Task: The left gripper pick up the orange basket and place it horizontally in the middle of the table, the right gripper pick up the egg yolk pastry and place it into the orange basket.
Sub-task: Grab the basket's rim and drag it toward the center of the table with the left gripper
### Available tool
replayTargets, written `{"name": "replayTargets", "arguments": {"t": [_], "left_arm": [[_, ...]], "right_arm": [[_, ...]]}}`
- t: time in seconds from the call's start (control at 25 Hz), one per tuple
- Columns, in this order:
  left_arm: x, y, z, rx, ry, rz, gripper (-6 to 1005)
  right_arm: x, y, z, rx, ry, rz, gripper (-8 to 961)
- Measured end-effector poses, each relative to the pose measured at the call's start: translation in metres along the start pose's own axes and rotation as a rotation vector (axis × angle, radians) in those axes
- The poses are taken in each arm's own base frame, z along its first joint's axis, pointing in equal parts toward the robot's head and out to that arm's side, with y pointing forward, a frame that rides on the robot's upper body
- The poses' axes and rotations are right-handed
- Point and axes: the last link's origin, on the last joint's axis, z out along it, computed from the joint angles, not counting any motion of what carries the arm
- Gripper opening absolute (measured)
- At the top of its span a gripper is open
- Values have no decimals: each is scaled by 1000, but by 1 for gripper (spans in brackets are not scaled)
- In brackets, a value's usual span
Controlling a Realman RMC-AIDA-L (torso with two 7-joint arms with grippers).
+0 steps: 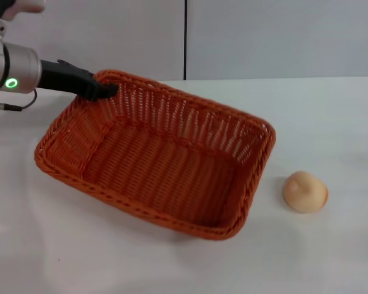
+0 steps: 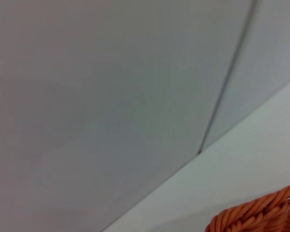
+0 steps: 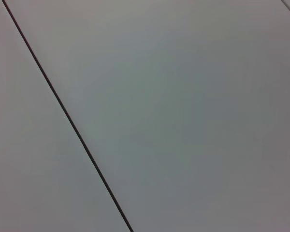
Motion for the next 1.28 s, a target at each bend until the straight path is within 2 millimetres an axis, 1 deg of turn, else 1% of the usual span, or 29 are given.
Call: {"name": "replayTargets", "arguments": {"t": [0.16, 0.36, 0.4, 0.52, 0.56, 0.6, 0.64, 0.72, 0.8, 0.92, 0.96, 1.04, 1.08, 1.12, 1.16, 1.2, 1.28], "left_arm": [[4, -2, -11, 18, 9, -64, 334], [4, -2, -11, 18, 9, -64, 295], [5, -2, -15, 20, 12, -82, 287], [5, -2, -15, 20, 12, -82, 243], [7, -4, -42, 40, 32, -224, 228], [7, -4, -42, 40, 32, -224, 214], [3, -4, -51, 48, 36, -279, 199], [3, -4, -51, 48, 36, -279, 198], [-13, -2, -64, 30, 51, -353, 197], [-15, -2, -66, 26, 52, -360, 196], [-24, -1, -71, 21, 51, -388, 195], [-33, 0, -75, 15, 47, -415, 200], [-33, 0, -75, 15, 47, -415, 203], [-40, 2, -78, 3, 50, -438, 205], [-40, 2, -78, 3, 50, -438, 208], [-45, 3, -79, -3, 55, -457, 210], [-45, 3, -79, -3, 55, -457, 216]], "right_arm": [[1, -1, 0, 6, 7, 0, 589], [1, -1, 0, 7, 9, -1, 589], [1, -1, 0, 7, 9, -1, 589], [1, -1, 1, 7, 10, -1, 589], [1, -1, 1, 7, 11, -1, 589], [2, -1, 2, 6, 12, -1, 588], [2, -1, 2, 7, 14, -1, 588], [2, 0, 4, 6, 16, -1, 588], [3, 0, 5, 6, 18, -1, 588], [4, 1, 8, 4, 24, 2, 589], [5, 2, 9, 4, 27, 3, 589], [6, 3, 12, 4, 33, 4, 588], [8, 5, 15, 2, 39, 6, 588], [8, 5, 15, 2, 39, 6, 588], [9, 6, 17, -1, 42, 7, 588], [9, 6, 18, -2, 45, 8, 588], [12, 9, 22, -3, 54, 11, 588]]}}
